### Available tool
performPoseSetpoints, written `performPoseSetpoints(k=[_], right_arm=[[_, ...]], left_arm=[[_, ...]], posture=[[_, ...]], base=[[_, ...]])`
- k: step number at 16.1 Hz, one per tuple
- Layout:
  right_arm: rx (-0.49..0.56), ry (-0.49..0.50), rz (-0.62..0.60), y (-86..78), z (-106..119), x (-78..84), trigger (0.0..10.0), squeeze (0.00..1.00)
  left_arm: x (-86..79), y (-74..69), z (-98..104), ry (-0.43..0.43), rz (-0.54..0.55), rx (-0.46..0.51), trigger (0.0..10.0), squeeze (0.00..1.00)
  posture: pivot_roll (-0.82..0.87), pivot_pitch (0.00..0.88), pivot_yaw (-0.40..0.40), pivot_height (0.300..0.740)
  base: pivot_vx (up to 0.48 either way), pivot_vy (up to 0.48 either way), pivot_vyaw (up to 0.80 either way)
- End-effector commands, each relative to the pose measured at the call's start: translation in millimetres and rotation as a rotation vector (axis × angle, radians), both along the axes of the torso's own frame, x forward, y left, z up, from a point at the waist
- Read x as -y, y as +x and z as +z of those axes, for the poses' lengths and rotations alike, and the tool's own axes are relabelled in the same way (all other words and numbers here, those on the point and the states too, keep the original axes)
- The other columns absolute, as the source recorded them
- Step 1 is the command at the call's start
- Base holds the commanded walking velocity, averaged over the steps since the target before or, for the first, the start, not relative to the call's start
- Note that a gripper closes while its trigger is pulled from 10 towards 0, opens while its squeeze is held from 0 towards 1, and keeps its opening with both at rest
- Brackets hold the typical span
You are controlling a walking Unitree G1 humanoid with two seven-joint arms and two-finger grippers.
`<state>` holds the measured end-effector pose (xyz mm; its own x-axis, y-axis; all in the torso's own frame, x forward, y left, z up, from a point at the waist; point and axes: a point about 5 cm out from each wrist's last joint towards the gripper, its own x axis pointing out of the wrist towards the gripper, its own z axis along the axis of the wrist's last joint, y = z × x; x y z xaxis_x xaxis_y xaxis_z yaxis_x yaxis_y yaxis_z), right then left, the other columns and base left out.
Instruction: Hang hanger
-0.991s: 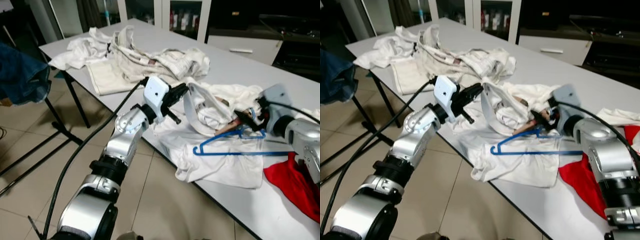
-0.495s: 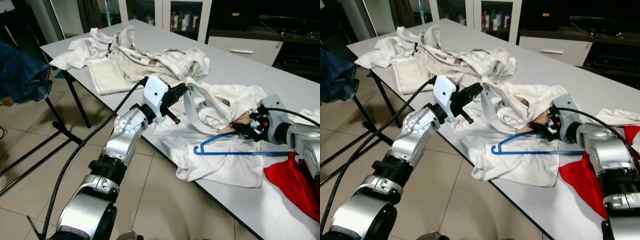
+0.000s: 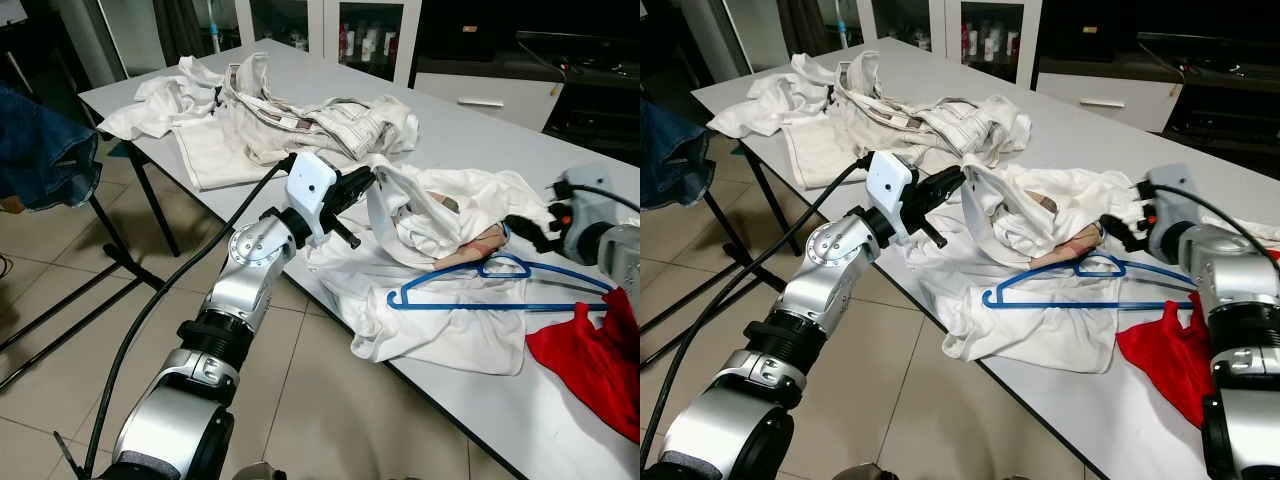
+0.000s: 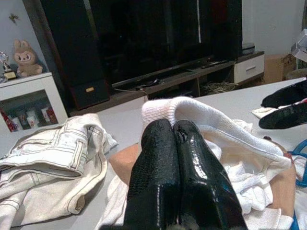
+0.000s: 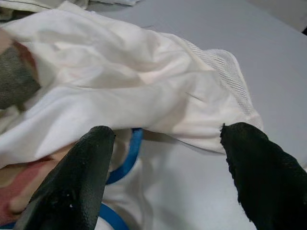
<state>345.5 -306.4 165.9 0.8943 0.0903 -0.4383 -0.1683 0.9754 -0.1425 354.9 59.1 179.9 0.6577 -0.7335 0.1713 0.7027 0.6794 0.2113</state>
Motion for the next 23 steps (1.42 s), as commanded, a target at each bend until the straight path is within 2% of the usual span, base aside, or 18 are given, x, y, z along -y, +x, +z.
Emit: performPoseSetpoints(k=[1,3,5,8,13,20,21,22,23], right_arm=[[-0.001,0.005,0.000,1.3,6.0,2.6,10.0,0.00],[-0.066,0.020,0.106,-6.5,0.6,6.1,10.0,0.00],[-0.120,-0.025,0.252,-15.0,-4.6,5.6,10.0,0.00],[-0.143,-0.051,0.297,-15.8,-4.9,6.7,10.0,0.00],[-0.214,-0.068,0.335,-15.7,-21.4,-0.8,10.0,0.00],[-0.218,-0.050,0.214,-8.8,-33.2,-4.6,10.0,0.00],[-0.218,-0.044,0.209,-8.9,-33.6,-4.2,9.2,0.00],[-0.218,-0.044,0.209,-8.9,-33.6,-4.2,9.2,0.00],[-0.219,-0.043,0.208,-9.1,-33.5,-3.7,0.1,0.00]], left_arm=[[-0.1,0.1,2.1,0.012,-0.002,0.011,10.0,0.00],[-0.1,0.2,2.3,0.011,-0.002,0.011,10.0,0.00],[-0.1,-0.1,1.0,0.014,-0.003,0.007,10.0,0.00],[0.2,0.1,1.5,0.012,-0.002,0.007,10.0,0.00],[-3.1,-0.1,1.1,0.013,0.010,0.009,10.0,0.00],[-2.0,-0.2,2.0,0.014,0.006,0.013,10.0,0.00],[-2.0,-0.3,2.0,0.014,0.006,0.013,10.0,0.00],[-2.0,-0.3,2.0,0.014,0.006,0.013,10.0,0.00],[-1.9,-0.4,1.9,0.014,0.005,0.013,10.0,0.00]], posture=[[-0.03,0.000,0.042,0.723],[-0.03,0.000,0.041,0.723],[-0.03,0.000,0.042,0.723],[-0.02,0.000,0.038,0.723],[-0.01,0.000,0.034,0.723],[-0.01,0.000,0.039,0.723],[-0.01,0.000,0.040,0.723],[-0.01,0.000,0.040,0.723],[-0.01,0.000,0.040,0.723]], base=[[0.000,0.000,0.00],[0.000,0.000,0.00],[0.000,0.000,0.00],[0.000,0.000,0.00],[0.000,0.000,0.00],[0.000,0.000,0.00],[0.000,0.000,0.00],[0.000,0.000,0.00],[0.000,0.000,0.00]])
